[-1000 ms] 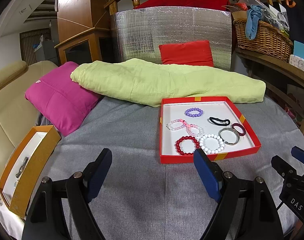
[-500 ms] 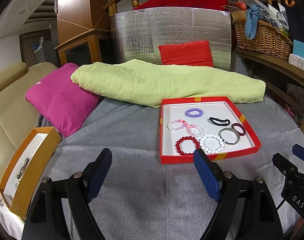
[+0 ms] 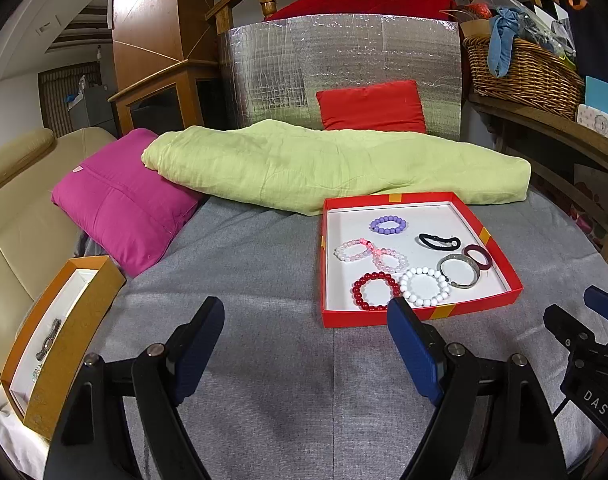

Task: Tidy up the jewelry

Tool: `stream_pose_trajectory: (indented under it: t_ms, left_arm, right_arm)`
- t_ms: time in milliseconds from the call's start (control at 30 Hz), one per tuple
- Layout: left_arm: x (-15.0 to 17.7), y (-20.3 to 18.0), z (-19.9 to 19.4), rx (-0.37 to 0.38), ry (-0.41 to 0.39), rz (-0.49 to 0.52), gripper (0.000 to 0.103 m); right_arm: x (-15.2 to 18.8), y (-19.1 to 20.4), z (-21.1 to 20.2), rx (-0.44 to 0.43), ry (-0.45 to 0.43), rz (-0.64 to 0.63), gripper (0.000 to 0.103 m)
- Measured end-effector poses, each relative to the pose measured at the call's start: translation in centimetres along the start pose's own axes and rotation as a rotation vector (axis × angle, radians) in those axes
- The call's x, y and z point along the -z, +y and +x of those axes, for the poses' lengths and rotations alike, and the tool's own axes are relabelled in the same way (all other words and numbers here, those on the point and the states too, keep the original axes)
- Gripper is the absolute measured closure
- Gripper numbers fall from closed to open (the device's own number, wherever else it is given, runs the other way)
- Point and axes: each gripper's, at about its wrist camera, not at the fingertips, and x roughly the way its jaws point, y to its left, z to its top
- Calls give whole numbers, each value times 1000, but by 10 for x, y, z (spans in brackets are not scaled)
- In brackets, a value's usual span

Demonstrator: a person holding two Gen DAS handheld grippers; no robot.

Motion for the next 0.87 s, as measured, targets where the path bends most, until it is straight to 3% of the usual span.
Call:
stream_pose_trajectory:
  t_ms: [733, 867]
  left_arm:
    - [0, 4, -3, 13, -13, 14, 19]
    - [0, 13, 13, 39, 44, -22, 19]
  right_arm:
    - [-2, 6, 2, -15, 2, -11, 36]
    - [-3, -7, 7, -5, 24, 22, 36]
